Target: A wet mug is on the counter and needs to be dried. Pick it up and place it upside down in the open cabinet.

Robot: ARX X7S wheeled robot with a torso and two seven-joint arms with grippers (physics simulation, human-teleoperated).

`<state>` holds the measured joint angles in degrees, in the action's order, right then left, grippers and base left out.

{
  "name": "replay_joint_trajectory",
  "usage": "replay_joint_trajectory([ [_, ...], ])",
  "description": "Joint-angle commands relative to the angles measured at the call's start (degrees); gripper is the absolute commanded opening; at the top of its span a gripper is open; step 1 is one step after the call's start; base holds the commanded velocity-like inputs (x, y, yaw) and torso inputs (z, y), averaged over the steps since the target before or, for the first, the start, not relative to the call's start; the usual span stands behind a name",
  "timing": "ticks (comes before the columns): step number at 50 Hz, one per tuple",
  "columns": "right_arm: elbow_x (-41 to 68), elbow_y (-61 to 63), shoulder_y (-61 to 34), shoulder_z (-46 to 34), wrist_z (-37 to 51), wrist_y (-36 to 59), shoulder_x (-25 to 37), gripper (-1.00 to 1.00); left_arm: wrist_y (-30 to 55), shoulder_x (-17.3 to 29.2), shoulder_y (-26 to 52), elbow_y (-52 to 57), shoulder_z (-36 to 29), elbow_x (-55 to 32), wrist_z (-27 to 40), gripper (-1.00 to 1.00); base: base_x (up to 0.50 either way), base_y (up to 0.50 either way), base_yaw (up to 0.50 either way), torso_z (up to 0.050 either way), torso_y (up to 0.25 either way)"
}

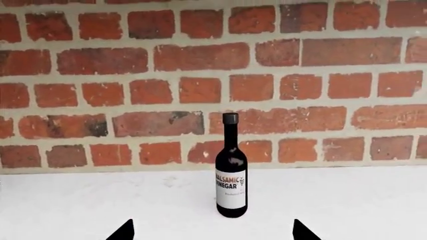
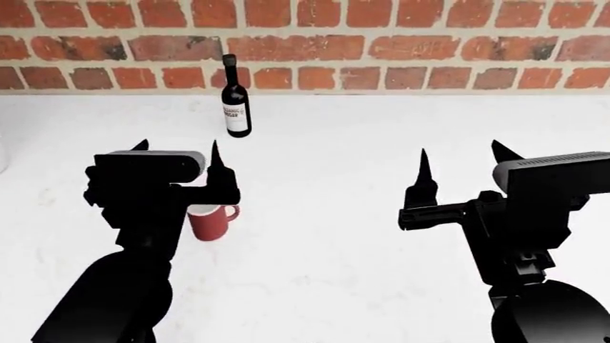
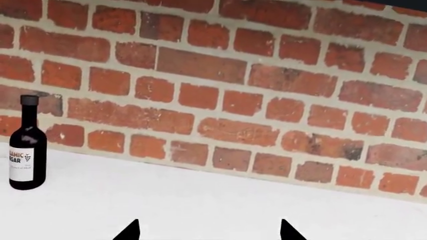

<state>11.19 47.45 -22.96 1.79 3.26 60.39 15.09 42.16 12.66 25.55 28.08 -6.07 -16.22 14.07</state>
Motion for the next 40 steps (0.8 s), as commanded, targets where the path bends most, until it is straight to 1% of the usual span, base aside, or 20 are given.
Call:
replay_joint_trajectory([
  [1, 0.24, -1.71, 1.48, 0.10, -0.19, -2.74, -0.10, 1.00, 3.01, 2.97, -5.52, 7.96, 2.82, -3.28, -0.93, 1.00, 0.00, 0.00, 0.00, 0.000, 0.000],
  [6, 0.28, -2.45, 1.78, 0.02, -0.20, -3.56, -0.05, 1.00, 0.93, 3.68, -9.96, 7.85, 2.40, -3.26, -1.90, 1.00, 0.00, 0.00, 0.00, 0.000, 0.000],
  [18, 0.27, -2.80, 1.50, -0.48, 0.30, -3.24, 0.22, 1.00, -4.93, 4.24, -15.50, 1.57, -1.33, -0.87, -3.78, 1.00, 0.00, 0.00, 0.00, 0.000, 0.000],
  [29, 0.48, -2.60, 0.85, -0.96, 0.68, -2.29, 0.46, 1.00, -6.62, 4.51, -17.95, -0.78, -2.77, 0.03, -3.86, 1.00, 0.00, 0.00, 0.00, 0.000, 0.000],
  [40, 0.73, -2.73, 1.01, -1.13, 0.87, -2.73, 0.51, 1.00, -8.21, 4.70, -18.80, -2.95, -3.64, 0.74, -3.88, 1.00, 0.00, 0.00, 0.00, 0.000, 0.000],
])
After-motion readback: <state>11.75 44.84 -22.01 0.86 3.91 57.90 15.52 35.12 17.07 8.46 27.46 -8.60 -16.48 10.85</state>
